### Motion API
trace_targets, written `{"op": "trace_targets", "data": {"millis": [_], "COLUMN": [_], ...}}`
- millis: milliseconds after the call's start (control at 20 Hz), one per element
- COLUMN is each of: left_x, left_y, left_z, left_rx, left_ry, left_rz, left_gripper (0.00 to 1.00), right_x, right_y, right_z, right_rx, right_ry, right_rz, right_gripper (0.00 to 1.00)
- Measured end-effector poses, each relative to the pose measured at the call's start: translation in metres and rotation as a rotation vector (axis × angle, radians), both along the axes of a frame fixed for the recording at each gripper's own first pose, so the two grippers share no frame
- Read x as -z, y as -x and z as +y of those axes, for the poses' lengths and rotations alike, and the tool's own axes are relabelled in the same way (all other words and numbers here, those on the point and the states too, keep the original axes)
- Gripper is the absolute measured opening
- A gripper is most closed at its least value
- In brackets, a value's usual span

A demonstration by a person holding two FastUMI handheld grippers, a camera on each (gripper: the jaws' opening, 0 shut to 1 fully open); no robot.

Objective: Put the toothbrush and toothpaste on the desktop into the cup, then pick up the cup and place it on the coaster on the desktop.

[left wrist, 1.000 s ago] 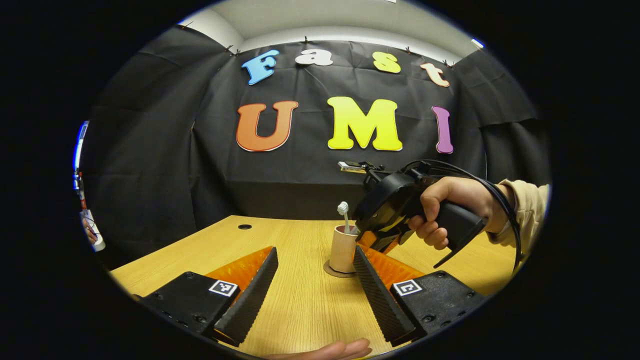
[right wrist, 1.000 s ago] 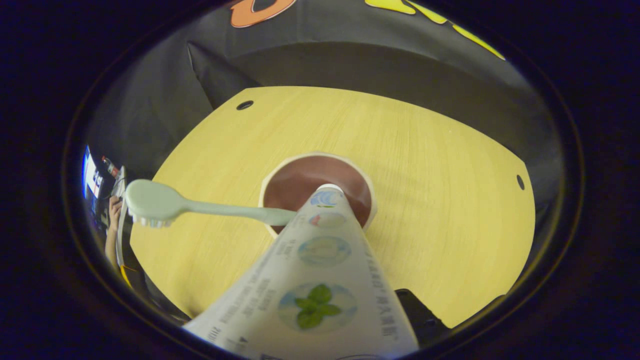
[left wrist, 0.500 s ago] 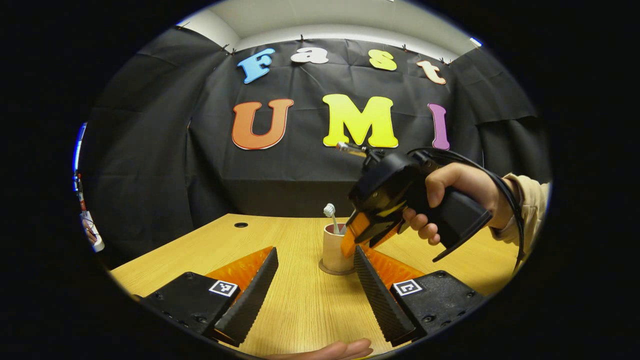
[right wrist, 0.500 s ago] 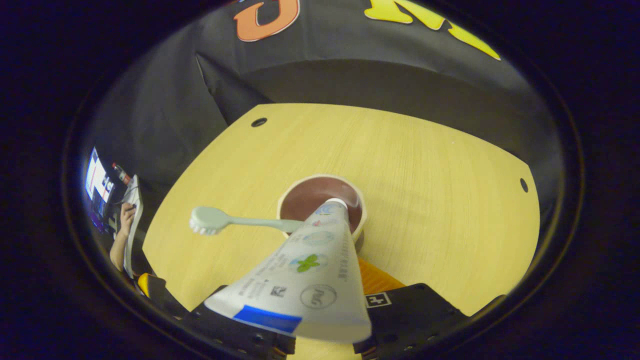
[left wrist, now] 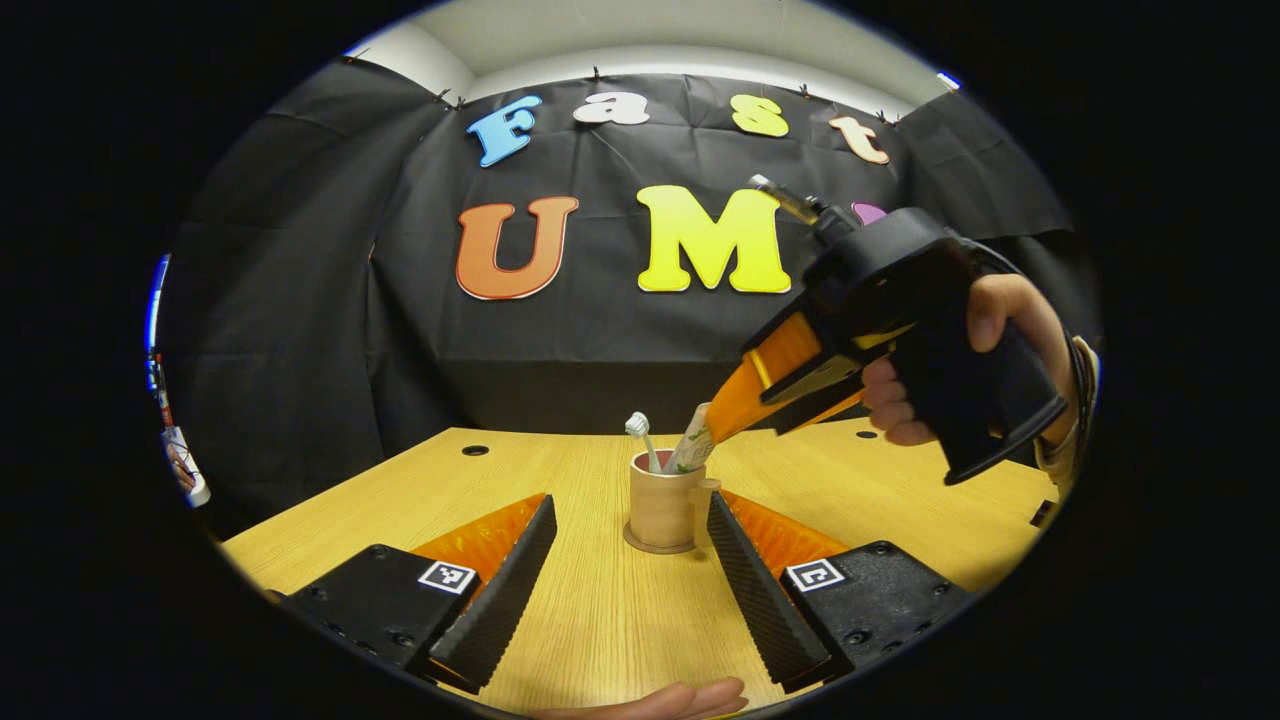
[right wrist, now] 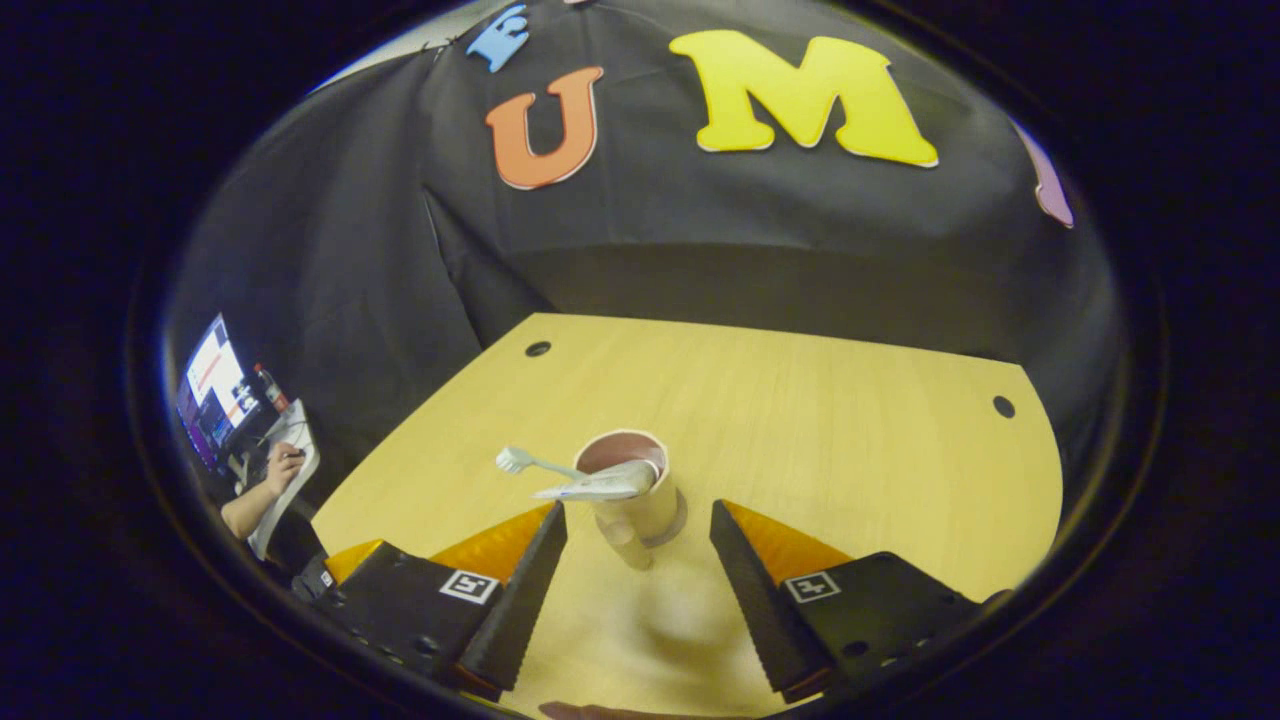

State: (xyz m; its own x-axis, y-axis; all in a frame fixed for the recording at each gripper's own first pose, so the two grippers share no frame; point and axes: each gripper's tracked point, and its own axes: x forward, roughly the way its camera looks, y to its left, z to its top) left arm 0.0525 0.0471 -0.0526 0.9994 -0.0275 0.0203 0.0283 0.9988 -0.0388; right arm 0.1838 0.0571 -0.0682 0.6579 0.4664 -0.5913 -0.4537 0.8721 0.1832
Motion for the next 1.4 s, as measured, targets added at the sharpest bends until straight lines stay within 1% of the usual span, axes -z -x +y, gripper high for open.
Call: {"op": "trace_targets", "data": {"millis": [50, 100, 200, 350, 400, 450, 500, 600, 750, 800, 850, 900, 1050, 1200, 1400], "left_x": [-0.002, -0.005, -0.009, -0.010, -0.012, -0.013, -0.015, -0.020, -0.020, -0.019, -0.018, -0.020, -0.027, -0.032, -0.033], "left_y": [0.000, 0.001, 0.000, 0.000, 0.001, 0.002, 0.003, 0.006, 0.008, 0.010, 0.011, 0.011, 0.014, 0.015, 0.014], "left_z": [-0.001, -0.002, -0.011, -0.020, -0.023, -0.025, -0.026, -0.031, -0.047, -0.050, -0.050, -0.050, -0.054, -0.056, -0.060], "left_rx": [-0.005, -0.006, 0.006, 0.015, 0.012, 0.007, -0.001, -0.004, 0.026, 0.027, 0.020, 0.010, 0.000, -0.009, -0.012], "left_ry": [-0.004, -0.005, 0.011, 0.046, 0.041, 0.029, 0.017, 0.005, 0.042, 0.041, 0.030, 0.021, 0.027, 0.034, 0.026], "left_rz": [-0.001, -0.003, -0.001, 0.022, 0.026, 0.027, 0.024, 0.011, 0.010, 0.020, 0.023, 0.020, 0.008, 0.002, 0.003], "left_gripper": [0.96, 0.96, 0.97, 0.96, 0.96, 0.96, 0.96, 0.96, 0.97, 0.97, 0.96, 0.96, 0.97, 0.96, 0.96], "right_x": [-0.009, -0.019, -0.032, -0.037, -0.040, -0.040, -0.041, -0.042, -0.031, -0.031, -0.034, -0.034, -0.023, -0.021, -0.019], "right_y": [-0.004, -0.008, -0.005, 0.017, 0.021, 0.028, 0.034, 0.051, 0.079, 0.086, 0.088, 0.092, 0.103, 0.116, 0.117], "right_z": [-0.015, -0.031, -0.063, -0.098, -0.112, -0.124, -0.139, -0.165, -0.188, -0.198, -0.213, -0.225, -0.249, -0.251, -0.253], "right_rx": [0.038, 0.074, 0.146, 0.201, 0.238, 0.277, 0.306, 0.351, 0.380, 0.396, 0.424, 0.449, 0.496, 0.467, 0.450], "right_ry": [-0.016, -0.023, -0.021, -0.021, -0.030, -0.025, -0.018, -0.014, -0.031, -0.043, -0.058, -0.062, -0.050, -0.081, -0.069], "right_rz": [-0.060, -0.128, -0.232, -0.310, -0.351, -0.387, -0.421, -0.470, -0.485, -0.506, -0.533, -0.550, -0.556, -0.532, -0.546], "right_gripper": [0.95, 0.96, 0.96, 0.96, 0.96, 0.93, 0.96, 0.96, 0.96, 0.96, 0.94, 0.96, 0.96, 0.96, 0.96]}}
